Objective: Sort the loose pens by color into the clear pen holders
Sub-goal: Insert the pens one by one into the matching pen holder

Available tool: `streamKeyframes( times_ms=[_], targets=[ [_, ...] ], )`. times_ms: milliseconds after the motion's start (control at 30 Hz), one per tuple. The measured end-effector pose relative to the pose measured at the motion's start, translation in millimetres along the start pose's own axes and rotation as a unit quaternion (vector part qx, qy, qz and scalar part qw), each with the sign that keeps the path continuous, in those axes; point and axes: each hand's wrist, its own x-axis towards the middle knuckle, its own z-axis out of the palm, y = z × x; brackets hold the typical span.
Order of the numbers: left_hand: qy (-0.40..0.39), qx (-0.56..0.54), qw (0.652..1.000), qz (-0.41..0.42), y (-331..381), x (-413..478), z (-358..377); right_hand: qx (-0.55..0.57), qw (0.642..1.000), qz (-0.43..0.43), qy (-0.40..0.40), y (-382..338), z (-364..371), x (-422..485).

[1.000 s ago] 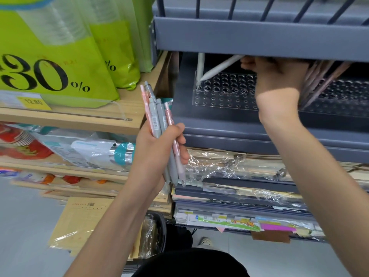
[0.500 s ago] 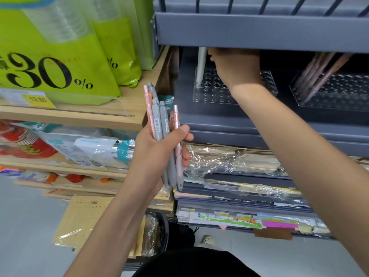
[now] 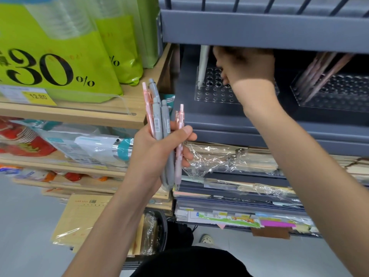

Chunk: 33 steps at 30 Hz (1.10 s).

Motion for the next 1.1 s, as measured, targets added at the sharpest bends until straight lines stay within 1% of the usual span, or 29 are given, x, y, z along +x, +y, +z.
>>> streamKeyframes(
  times_ms=[67,133,167,267,400,467,533,600,667,700,767,900,1000,1100],
  targets=[
    [0.002,0.0,1.0,0.001,-0.4,1.2,0.7,-0.006,0.994,-0.007,-0.11,2.3,-8.9,-15.3],
    [0.005,0.006,1.0,0.001,-1.6,2.9,2.5,-0.019,0.975,0.015,-0.221,5.1,-17.6,-31.4],
    [0.004,0.006,1.0,0.0,-2.1,3.9,3.6,-0.024,0.966,0.023,-0.258,6.1,-20.4,-35.6],
    [-0.009,0.01,1.0,-0.001,-5.9,7.4,7.3,-0.01,0.946,0.029,-0.323,8.9,-26.3,-39.1],
    [-0.034,0.012,0.999,0.0,-11.4,10.3,16.7,0.008,0.936,0.047,-0.348,16.2,-35.0,-39.0],
    [-0.042,0.009,0.999,0.0,-14.1,12.6,23.3,0.03,0.938,0.07,-0.337,21.7,-43.8,-37.5],
    [-0.052,0.004,0.999,-0.003,-16.0,15.3,29.5,0.063,0.949,0.083,-0.298,26.2,-53.6,-35.0],
    [-0.065,0.016,0.998,-0.005,-19.1,17.8,35.4,0.127,0.963,0.092,-0.217,30.0,-64.2,-30.5],
    [-0.077,0.025,0.997,-0.003,-24.0,19.4,43.2,0.196,0.966,0.097,-0.138,33.1,-77.8,-26.8],
    [-0.078,0.023,0.997,-0.003,-26.5,20.3,47.5,0.218,0.965,0.097,-0.112,34.8,-84.7,-26.4],
    [-0.078,0.019,0.997,0.001,-30.3,23.0,57.7,0.222,0.964,0.107,-0.099,37.4,-95.0,-31.2],
    [-0.098,0.043,0.994,0.017,-34.7,27.1,82.0,0.141,0.975,0.114,-0.126,45.7,-114.0,-45.7],
    [-0.095,0.046,0.994,0.027,-33.9,28.3,101.9,0.174,0.974,0.107,-0.101,48.1,-138.5,-44.1],
    [-0.081,0.042,0.995,0.028,-31.8,30.9,117.7,0.219,0.972,0.08,-0.039,50.5,-172.2,-35.9]
  ],
)
